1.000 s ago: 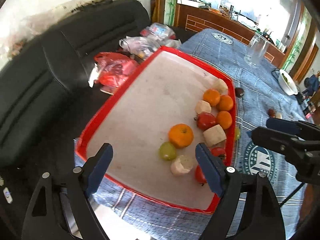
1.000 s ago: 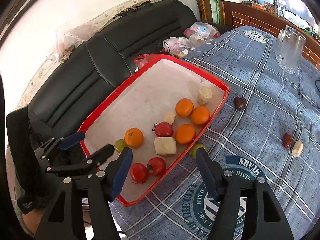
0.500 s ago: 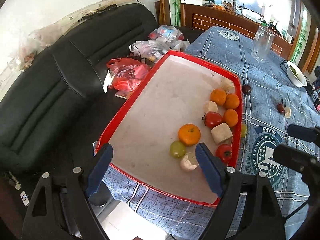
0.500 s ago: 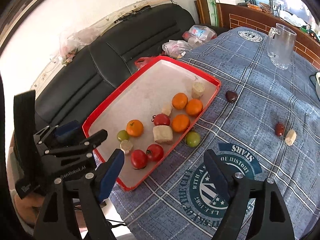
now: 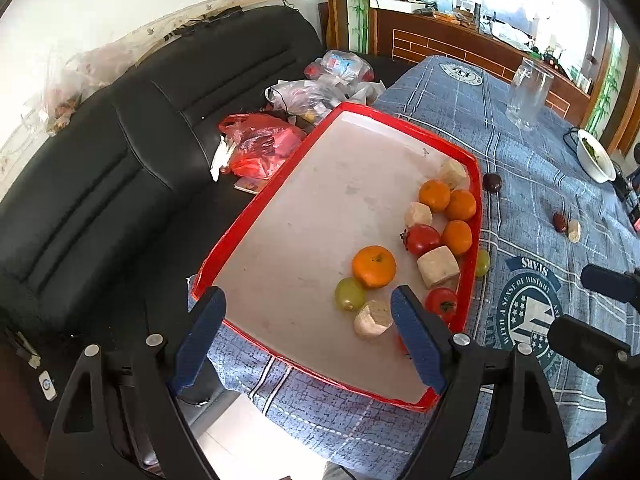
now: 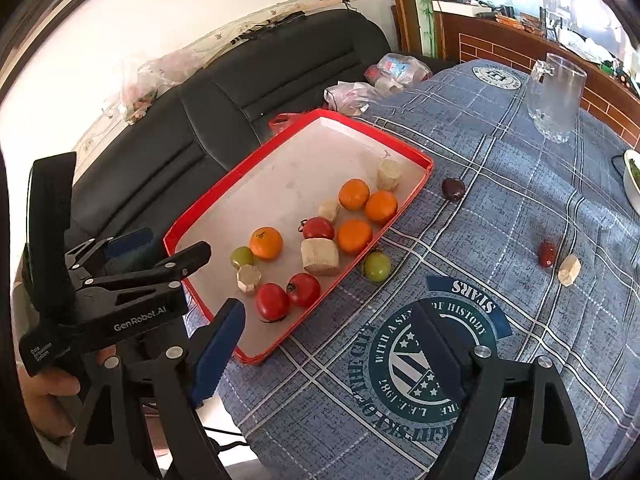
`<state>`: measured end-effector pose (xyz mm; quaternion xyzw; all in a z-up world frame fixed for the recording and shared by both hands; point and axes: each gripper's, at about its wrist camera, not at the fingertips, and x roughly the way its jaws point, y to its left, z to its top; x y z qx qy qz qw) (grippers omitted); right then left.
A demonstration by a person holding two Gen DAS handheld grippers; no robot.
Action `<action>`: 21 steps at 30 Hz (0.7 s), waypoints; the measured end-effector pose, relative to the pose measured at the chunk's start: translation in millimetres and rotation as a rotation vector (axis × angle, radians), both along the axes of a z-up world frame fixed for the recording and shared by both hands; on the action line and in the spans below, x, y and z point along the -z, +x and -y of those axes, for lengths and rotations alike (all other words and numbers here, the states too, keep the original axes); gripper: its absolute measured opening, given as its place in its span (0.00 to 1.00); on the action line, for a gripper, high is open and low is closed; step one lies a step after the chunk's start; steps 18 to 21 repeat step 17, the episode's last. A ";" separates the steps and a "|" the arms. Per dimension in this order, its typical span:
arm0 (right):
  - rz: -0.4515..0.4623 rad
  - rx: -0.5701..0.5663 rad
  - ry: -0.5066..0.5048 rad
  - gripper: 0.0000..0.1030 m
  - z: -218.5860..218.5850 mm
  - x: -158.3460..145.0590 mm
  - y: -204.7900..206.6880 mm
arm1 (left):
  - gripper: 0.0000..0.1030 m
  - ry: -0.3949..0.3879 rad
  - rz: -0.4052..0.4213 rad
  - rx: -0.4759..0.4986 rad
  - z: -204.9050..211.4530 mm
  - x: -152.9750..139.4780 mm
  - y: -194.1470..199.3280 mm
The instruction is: Organize fruits
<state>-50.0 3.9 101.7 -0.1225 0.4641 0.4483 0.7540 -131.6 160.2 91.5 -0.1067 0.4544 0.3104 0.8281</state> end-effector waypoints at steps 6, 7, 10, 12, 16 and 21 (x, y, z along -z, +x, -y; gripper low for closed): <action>0.023 -0.013 -0.003 0.84 1.0 -5.6 -2.9 | 0.83 0.003 -0.007 0.011 3.1 0.1 0.3; 0.025 -0.013 -0.003 0.84 1.4 -6.2 -3.0 | 0.83 0.000 -0.008 0.010 3.2 0.3 0.4; 0.030 -0.015 -0.005 0.84 3.0 -7.9 -2.8 | 0.83 -0.007 -0.009 0.007 2.4 0.7 1.2; 0.028 -0.011 -0.006 0.84 4.5 -8.3 -2.3 | 0.83 -0.008 -0.009 0.006 3.1 1.0 1.6; 0.022 -0.007 -0.010 0.84 6.1 -8.0 -1.3 | 0.83 0.000 0.004 0.006 6.0 1.6 2.7; 0.020 -0.006 -0.010 0.84 7.0 -7.6 -1.4 | 0.83 -0.002 0.005 0.012 7.8 2.5 3.7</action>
